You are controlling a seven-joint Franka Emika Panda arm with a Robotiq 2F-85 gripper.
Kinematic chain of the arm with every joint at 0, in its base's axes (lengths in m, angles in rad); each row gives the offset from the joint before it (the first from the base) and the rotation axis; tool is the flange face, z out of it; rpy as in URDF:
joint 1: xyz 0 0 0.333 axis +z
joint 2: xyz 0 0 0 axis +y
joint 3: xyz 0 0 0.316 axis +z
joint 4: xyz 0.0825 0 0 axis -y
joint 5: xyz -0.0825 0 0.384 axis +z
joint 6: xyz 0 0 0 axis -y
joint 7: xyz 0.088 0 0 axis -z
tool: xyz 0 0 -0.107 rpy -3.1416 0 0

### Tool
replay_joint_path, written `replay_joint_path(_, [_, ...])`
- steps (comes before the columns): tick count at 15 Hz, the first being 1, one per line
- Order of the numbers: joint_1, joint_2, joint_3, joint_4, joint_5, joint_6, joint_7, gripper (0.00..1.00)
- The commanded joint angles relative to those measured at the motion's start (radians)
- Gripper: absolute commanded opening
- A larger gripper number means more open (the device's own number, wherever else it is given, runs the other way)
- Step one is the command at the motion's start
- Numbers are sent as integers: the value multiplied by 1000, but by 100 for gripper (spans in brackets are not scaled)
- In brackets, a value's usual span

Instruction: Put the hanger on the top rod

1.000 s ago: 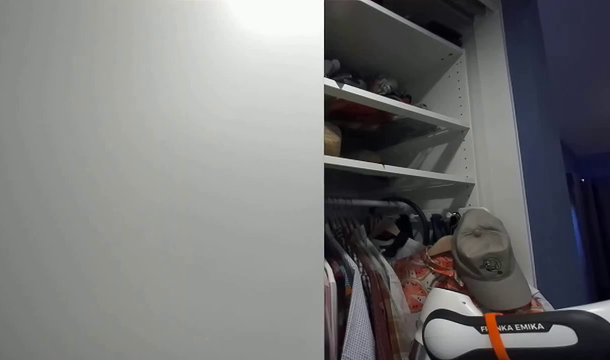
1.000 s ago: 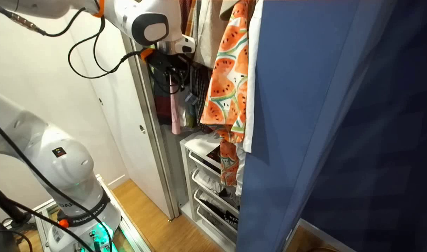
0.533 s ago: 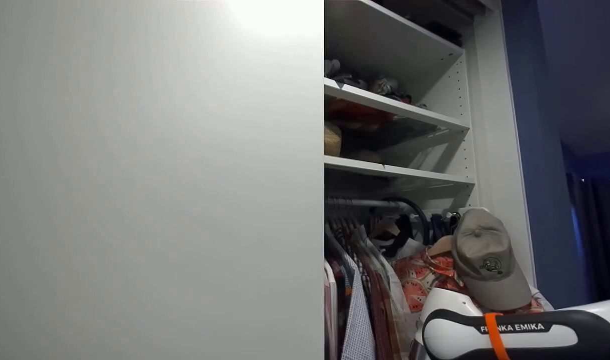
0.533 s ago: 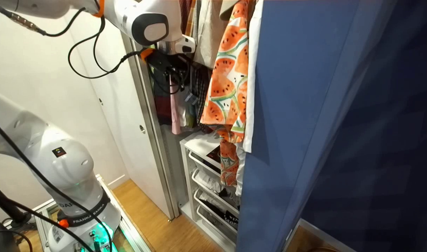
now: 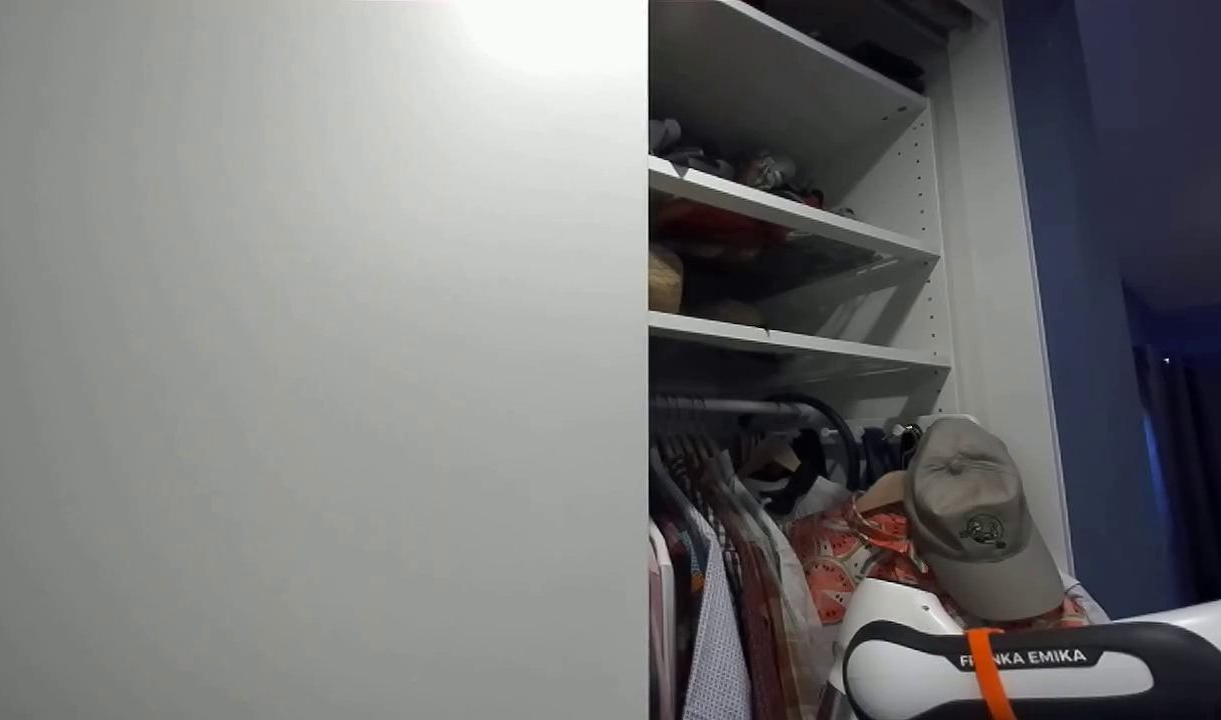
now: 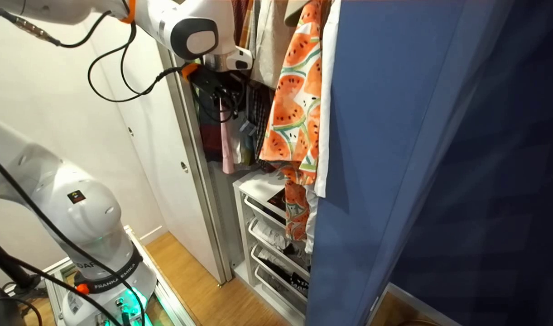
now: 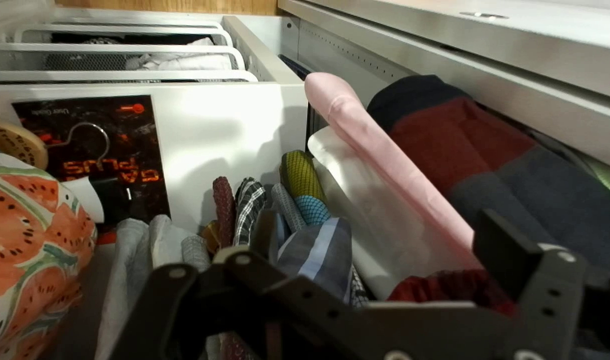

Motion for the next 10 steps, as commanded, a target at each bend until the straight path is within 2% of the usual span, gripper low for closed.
replay_joint_path(1, [-31,31,34,-21,-38,-73,48,100])
replay_joint_path(3, [-44,40,47,-52,-43,-110,87,100])
replay_joint_path(5, [-73,26,59,-121,-89,-88,120,100])
replay_joint_path(10, [-197,19,67,-309,-398,-3,212,100])
